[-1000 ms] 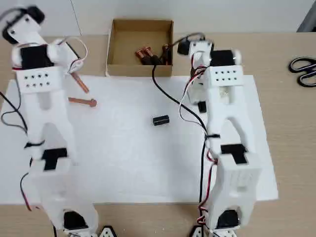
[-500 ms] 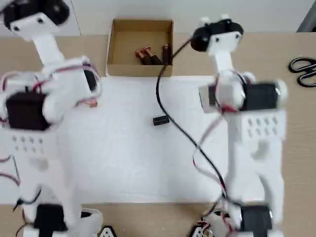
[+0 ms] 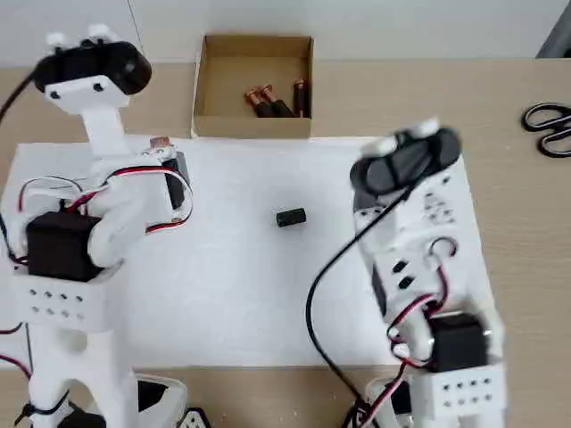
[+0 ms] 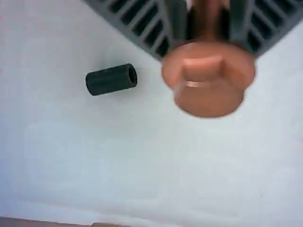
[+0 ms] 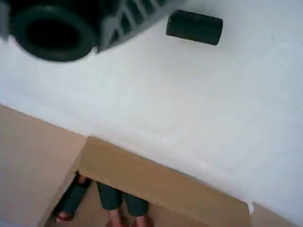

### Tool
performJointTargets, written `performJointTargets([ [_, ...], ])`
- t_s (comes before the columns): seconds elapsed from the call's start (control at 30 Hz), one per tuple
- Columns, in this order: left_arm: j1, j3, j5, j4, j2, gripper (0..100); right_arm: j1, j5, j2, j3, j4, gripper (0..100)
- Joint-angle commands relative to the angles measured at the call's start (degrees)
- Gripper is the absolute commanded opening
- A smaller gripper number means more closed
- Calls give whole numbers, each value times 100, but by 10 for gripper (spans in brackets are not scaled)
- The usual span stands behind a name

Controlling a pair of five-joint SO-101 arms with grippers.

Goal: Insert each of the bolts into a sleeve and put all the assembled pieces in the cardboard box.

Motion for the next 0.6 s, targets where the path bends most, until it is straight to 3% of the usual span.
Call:
performJointTargets([
  [0.0,53,127,-44,-290,-149,6,-101,35,-884,941,-576,4],
  [0.4,1029,1587,-35,-1705,-185,6,-1358,26,-3521,3657,-901,4],
  [0.57,1266,1710,-44,-1776,-185,6,-1473,-510,-3451,3938,-954,4],
])
